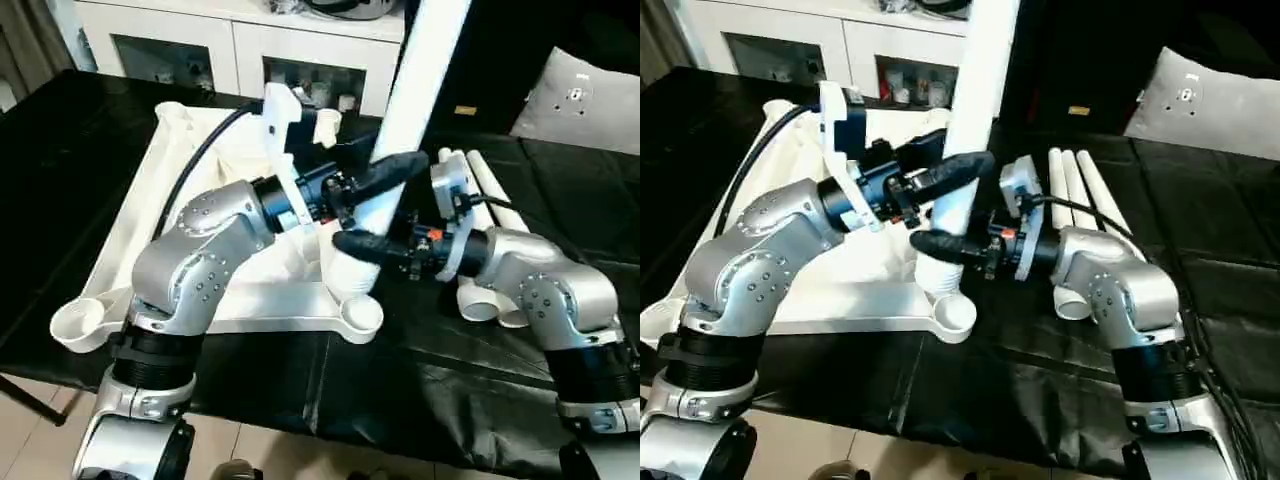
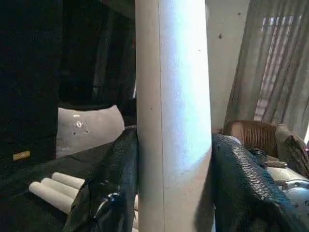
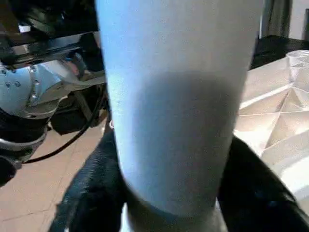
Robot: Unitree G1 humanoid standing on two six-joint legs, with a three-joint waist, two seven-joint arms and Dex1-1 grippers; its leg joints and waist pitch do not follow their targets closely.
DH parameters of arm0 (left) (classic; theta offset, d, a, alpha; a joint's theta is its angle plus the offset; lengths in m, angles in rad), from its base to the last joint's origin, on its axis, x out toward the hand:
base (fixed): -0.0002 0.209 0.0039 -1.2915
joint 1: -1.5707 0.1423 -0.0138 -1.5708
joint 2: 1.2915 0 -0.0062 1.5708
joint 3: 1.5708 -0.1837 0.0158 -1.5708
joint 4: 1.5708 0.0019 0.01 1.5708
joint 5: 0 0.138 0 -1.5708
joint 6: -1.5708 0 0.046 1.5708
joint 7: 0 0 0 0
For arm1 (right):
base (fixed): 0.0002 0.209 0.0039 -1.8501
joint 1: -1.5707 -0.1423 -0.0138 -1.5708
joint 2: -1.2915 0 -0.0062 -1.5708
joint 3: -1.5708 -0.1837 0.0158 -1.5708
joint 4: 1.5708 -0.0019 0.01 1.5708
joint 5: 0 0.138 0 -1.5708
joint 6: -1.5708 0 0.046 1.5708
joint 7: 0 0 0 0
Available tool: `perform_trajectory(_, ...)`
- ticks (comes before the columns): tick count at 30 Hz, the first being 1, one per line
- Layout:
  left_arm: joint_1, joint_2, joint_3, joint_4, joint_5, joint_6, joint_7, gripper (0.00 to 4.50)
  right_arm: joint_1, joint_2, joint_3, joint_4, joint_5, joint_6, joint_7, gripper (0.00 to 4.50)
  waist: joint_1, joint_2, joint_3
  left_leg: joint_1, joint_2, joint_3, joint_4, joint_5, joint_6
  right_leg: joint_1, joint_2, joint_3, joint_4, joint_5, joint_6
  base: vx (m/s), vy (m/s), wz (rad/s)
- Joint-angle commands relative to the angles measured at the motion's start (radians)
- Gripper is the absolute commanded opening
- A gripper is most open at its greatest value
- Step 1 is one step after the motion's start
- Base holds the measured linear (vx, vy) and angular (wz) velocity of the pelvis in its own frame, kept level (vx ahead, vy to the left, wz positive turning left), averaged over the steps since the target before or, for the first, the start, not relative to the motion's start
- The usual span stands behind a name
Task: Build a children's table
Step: Pick table leg
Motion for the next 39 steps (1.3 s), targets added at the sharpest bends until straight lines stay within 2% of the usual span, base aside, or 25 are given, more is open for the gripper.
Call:
perform_trajectory(1, -0.004, -0.004, -0.013, -0.022, -0.013, 0.005, -0.015, 1.86, 0.001, -0.004, 0.0, 0.008, 0.002, 0.012, 0.004, 2.19, 0.002, -0.01, -0.078, 0.004, 0.052, -0.005, -0.066, -0.006, 0.047, 0.066, -0.085, 0.054, -0.061, -0.143, -0.193, 0.0, 0.0, 0.0)
perform_trajectory(5, 0.0, -0.003, -0.019, -0.023, -0.012, 0.005, -0.02, 1.86, 0.007, -0.004, 0.0, 0.008, 0.004, 0.017, 0.003, 1.94, 0.002, -0.009, -0.079, 0.003, 0.051, -0.005, -0.065, 0.002, 0.048, 0.067, -0.085, 0.054, -0.059, -0.122, -0.196, 0.0, 0.0, 0.0)
perform_trajectory(11, 0.003, 0.019, -0.047, -0.026, 0.026, 0.008, -0.02, 1.86, 0.025, 0.001, -0.004, -0.007, -0.006, -0.001, -0.021, 1.91, 0.001, -0.01, -0.079, 0.003, 0.052, -0.005, -0.065, 0.006, 0.051, 0.067, -0.084, 0.055, -0.057, -0.111, -0.199, 0.0, 0.0, 0.0)
perform_trajectory(12, 0.007, 0.009, -0.044, -0.035, -0.001, 0.026, -0.026, 1.86, 0.031, 0.011, -0.013, -0.012, -0.006, 0.002, -0.046, 1.91, 0.001, -0.01, -0.081, 0.003, 0.052, -0.005, -0.065, 0.01, 0.05, 0.068, -0.085, 0.054, -0.056, -0.108, -0.201, 0.0, 0.0, 0.0)
perform_trajectory(13, 0.009, 0.004, -0.038, -0.041, -0.019, 0.038, -0.028, 2.21, 0.033, 0.018, -0.019, -0.015, -0.003, 0.011, -0.062, 1.91, 0.001, -0.01, -0.08, 0.003, 0.051, -0.004, -0.065, 0.008, 0.049, 0.068, -0.085, 0.054, -0.057, -0.111, -0.201, 0.0, 0.0, 0.0)
perform_trajectory(15, 0.01, -0.006, -0.033, -0.052, -0.037, 0.041, -0.027, 2.56, 0.035, 0.027, -0.023, -0.015, -0.008, 0.017, -0.089, 1.91, 0.001, -0.007, -0.08, 0.002, 0.051, -0.005, -0.065, 0.005, 0.044, 0.068, -0.084, 0.054, -0.057, -0.115, -0.204, 0.0, 0.0, 0.0)
perform_trajectory(18, 0.022, -0.026, -0.044, -0.088, -0.114, 0.085, -0.056, 2.73, 0.055, 0.05, -0.001, -0.019, -0.057, -0.04, -0.128, 1.91, 0.002, -0.008, -0.08, 0.002, 0.052, -0.005, -0.066, -0.003, 0.034, 0.068, -0.086, 0.054, -0.056, -0.122, -0.202, 0.0, 0.0, 0.0)
perform_trajectory(20, 0.026, -0.032, -0.049, -0.095, -0.132, 0.094, -0.062, 2.85, 0.058, 0.055, 0.007, -0.018, -0.067, -0.061, -0.126, 1.91, 0.002, -0.009, -0.079, 0.002, 0.051, -0.004, -0.066, -0.009, 0.03, 0.067, -0.085, 0.054, -0.057, -0.128, -0.202, 0.0, 0.0, 0.0)
perform_trajectory(21, 0.03, -0.038, -0.054, -0.101, -0.149, 0.105, -0.069, 2.93, 0.059, 0.054, 0.01, -0.022, -0.062, -0.034, -0.134, 1.91, 0.001, -0.005, -0.077, 0.003, 0.05, -0.003, -0.067, -0.019, 0.03, 0.066, -0.084, 0.054, -0.06, -0.143, -0.199, 0.0, 0.0, 0.0)
perform_trajectory(24, 0.037, -0.067, -0.061, -0.109, -0.189, 0.135, -0.077, 3.21, 0.066, 0.062, 0.015, -0.039, -0.047, 0.004, -0.148, 1.91, 0.0, -0.006, -0.076, 0.003, 0.049, -0.004, -0.068, -0.038, 0.026, 0.067, -0.082, 0.055, -0.065, -0.177, -0.183, 0.0, 0.0, 0.0)
perform_trajectory(25, 0.037, -0.068, -0.062, -0.109, -0.189, 0.135, -0.077, 3.21, 0.067, 0.063, 0.015, -0.04, -0.047, 0.003, -0.149, 1.91, 0.0, -0.006, -0.076, 0.003, 0.049, -0.004, -0.068, -0.041, 0.025, 0.067, -0.082, 0.055, -0.067, -0.182, -0.181, 0.0, 0.0, 0.0)
perform_trajectory(26, 0.036, -0.073, -0.065, -0.106, -0.185, 0.136, -0.077, 3.3, 0.071, 0.066, 0.016, -0.045, -0.048, -0.002, -0.151, 1.91, 0.0, -0.001, -0.075, 0.003, 0.05, -0.005, -0.069, -0.051, 0.021, 0.066, -0.082, 0.054, -0.07, -0.195, -0.177, 0.0, 0.0, 0.0)
perform_trajectory(27, 0.036, -0.074, -0.066, -0.105, -0.183, 0.136, -0.077, 3.49, 0.072, 0.067, 0.017, -0.046, -0.048, -0.004, -0.152, 1.91, -0.001, -0.003, -0.076, 0.003, 0.051, -0.006, -0.07, -0.056, 0.018, 0.067, -0.082, 0.054, -0.07, -0.205, -0.17, 0.0, 0.0, 0.0)
perform_trajectory(28, 0.034, -0.082, -0.061, -0.098, -0.18, 0.132, -0.064, 3.49, 0.08, 0.073, 0.017, -0.055, -0.05, -0.011, -0.16, 1.91, -0.001, 0.004, -0.075, 0.004, 0.05, -0.006, -0.07, -0.059, 0.016, 0.065, -0.081, 0.054, -0.071, -0.21, -0.165, 0.0, 0.0, 0.0)
perform_trajectory(29, 0.034, -0.082, -0.061, -0.098, -0.18, 0.132, -0.064, 3.57, 0.08, 0.073, 0.017, -0.055, -0.05, -0.011, -0.16, 1.91, -0.003, 0.001, -0.075, 0.004, 0.051, -0.006, -0.071, -0.062, 0.014, 0.065, -0.081, 0.054, -0.074, -0.215, -0.162, 0.0, 0.0, 0.0)
perform_trajectory(31, 0.026, -0.116, 0.004, -0.074, -0.211, 0.101, -0.023, 3.67, 0.101, 0.079, 0.005, -0.086, -0.046, -0.009, -0.188, 1.91, -0.002, 0.005, -0.077, 0.004, 0.05, -0.006, -0.069, -0.055, 0.01, 0.065, -0.081, 0.055, -0.072, -0.197, -0.166, 0.0, 0.0, 0.0)
perform_trajectory(32, 0.026, -0.116, 0.004, -0.074, -0.211, 0.101, -0.023, 3.84, 0.101, 0.079, 0.005, -0.086, -0.046, -0.009, -0.188, 1.91, -0.003, 0.003, -0.077, 0.003, 0.049, -0.005, -0.069, -0.055, 0.011, 0.067, -0.08, 0.054, -0.074, -0.195, -0.167, 0.0, 0.0, 0.0)
perform_trajectory(33, 0.018, -0.13, 0.06, -0.054, -0.231, 0.082, 0.008, 3.89, 0.113, 0.084, -0.016, -0.102, -0.045, -0.018, -0.213, 1.91, -0.003, 0.001, -0.077, 0.001, 0.049, -0.006, -0.07, -0.056, 0.01, 0.068, -0.08, 0.054, -0.074, -0.194, -0.168, 0.0, 0.0, 0.0)
perform_trajectory(34, 0.014, -0.134, 0.089, -0.045, -0.242, 0.075, 0.022, 3.92, 0.12, 0.085, -0.027, -0.112, -0.044, -0.021, -0.225, 1.91, -0.002, 0.013, -0.078, 0.004, 0.05, -0.008, -0.07, -0.06, 0.008, 0.066, -0.08, 0.053, -0.072, -0.193, -0.17, 0.0, 0.0, 0.0)
perform_trajectory(35, 0.013, -0.133, 0.108, -0.039, -0.246, 0.07, 0.033, 3.92, 0.128, 0.086, -0.036, -0.12, -0.046, -0.028, -0.237, 1.91, -0.004, 0.003, -0.078, 0.002, 0.049, -0.006, -0.07, -0.063, 0.004, 0.067, -0.08, 0.054, -0.074, -0.186, -0.173, 0.0, 0.0, 0.0)
perform_trajectory(37, 0.013, -0.122, 0.12, -0.034, -0.242, 0.066, 0.032, 3.92, 0.136, 0.086, -0.044, -0.129, -0.047, -0.031, -0.249, 1.9, -0.003, 0.004, -0.077, 0.003, 0.048, -0.006, -0.07, -0.076, 0.004, 0.067, -0.079, 0.053, -0.076, -0.2, -0.171, 0.0, 0.0, 0.0)
perform_trajectory(39, 0.022, -0.061, 0.112, -0.027, -0.196, 0.07, 0.005, 3.92, 0.152, 0.078, -0.061, -0.154, -0.039, -0.01, -0.268, 1.9, -0.004, 0.001, -0.075, 0.004, 0.047, -0.008, -0.074, -0.085, 0.009, 0.066, -0.077, 0.052, -0.078, -0.243, -0.141, 0.0, 0.0, 0.0)
